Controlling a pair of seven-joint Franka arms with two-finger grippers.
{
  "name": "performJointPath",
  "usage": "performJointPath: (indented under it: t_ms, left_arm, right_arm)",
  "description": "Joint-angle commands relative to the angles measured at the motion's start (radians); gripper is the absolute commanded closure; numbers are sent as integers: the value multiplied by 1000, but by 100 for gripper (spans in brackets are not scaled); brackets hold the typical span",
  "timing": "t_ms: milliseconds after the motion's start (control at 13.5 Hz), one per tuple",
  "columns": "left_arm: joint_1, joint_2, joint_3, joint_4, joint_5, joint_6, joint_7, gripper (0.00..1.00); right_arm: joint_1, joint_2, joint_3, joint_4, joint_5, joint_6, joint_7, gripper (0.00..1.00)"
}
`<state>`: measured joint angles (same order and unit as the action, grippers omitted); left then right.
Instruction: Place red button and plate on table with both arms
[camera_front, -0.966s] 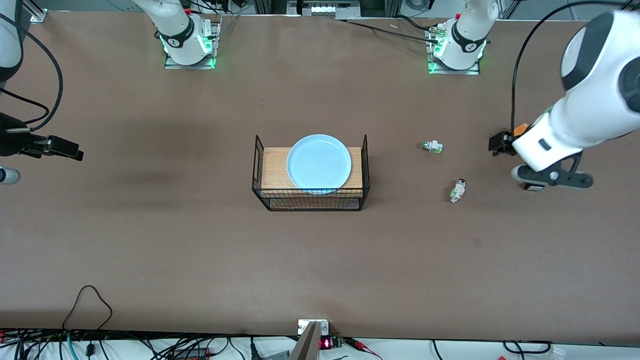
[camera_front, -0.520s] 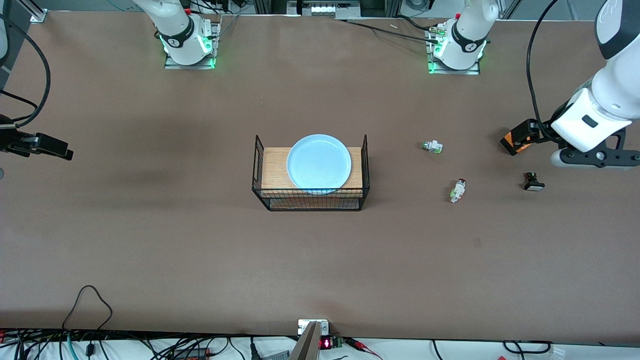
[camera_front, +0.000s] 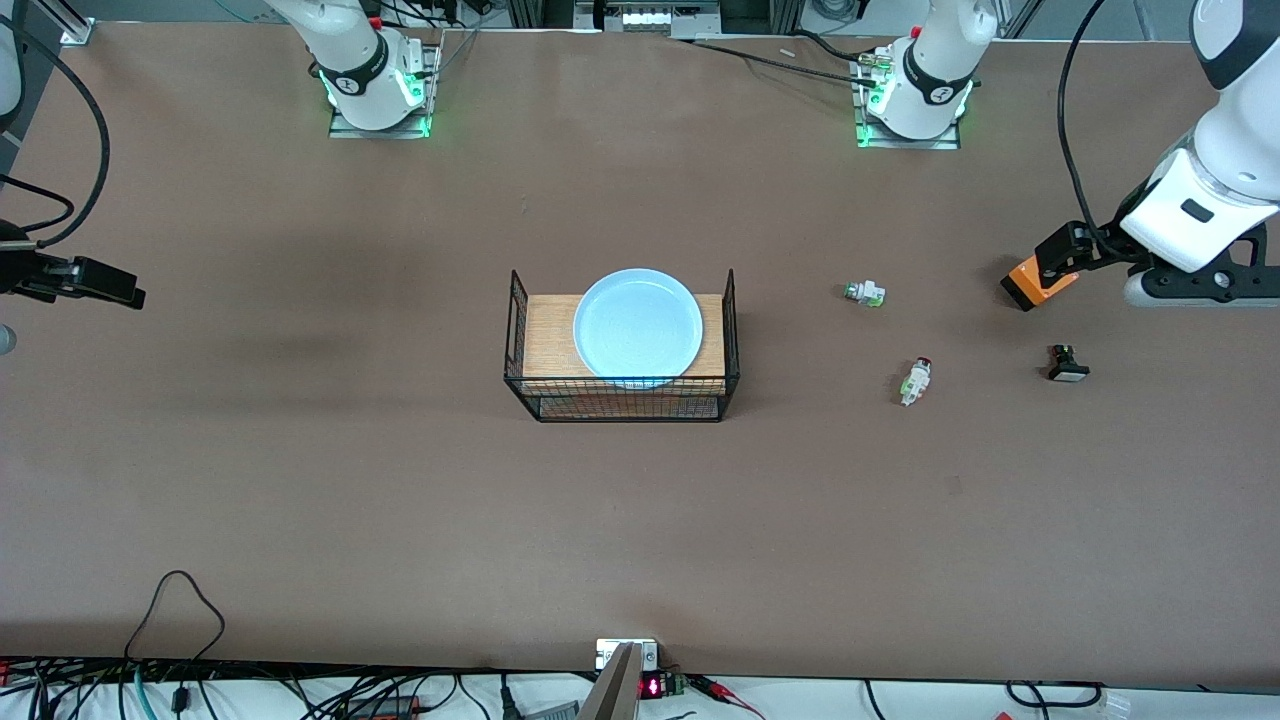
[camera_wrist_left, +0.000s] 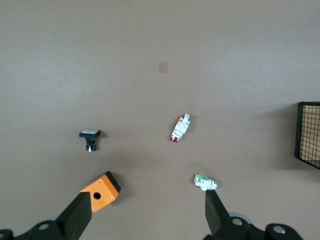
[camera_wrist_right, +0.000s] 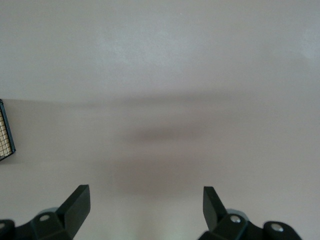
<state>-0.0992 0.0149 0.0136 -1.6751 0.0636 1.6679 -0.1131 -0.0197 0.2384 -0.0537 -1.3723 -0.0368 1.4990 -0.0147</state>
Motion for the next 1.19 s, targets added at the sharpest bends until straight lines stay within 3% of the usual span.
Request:
performJointPath:
  t_ms: [0,520,817,1114]
  left_arm:
    - [-22,-16,12,6,-19,-37,-40,0]
    - [-19,-15,12,21,-19,-39,-40,0]
    - [-22,-15,11,28,-19,-57,-40,0]
    - [-19,-9,12,31,-57,-59,-42,0]
  right_arm:
    - [9,-1,8,16,-9,-29,-17,0]
    - [58,-39,5,-37,-14,30,-10,0]
    - [72,-158,5,-206,-17,129,1,0]
    - [128,-160,6,-205,-8,127,19,0]
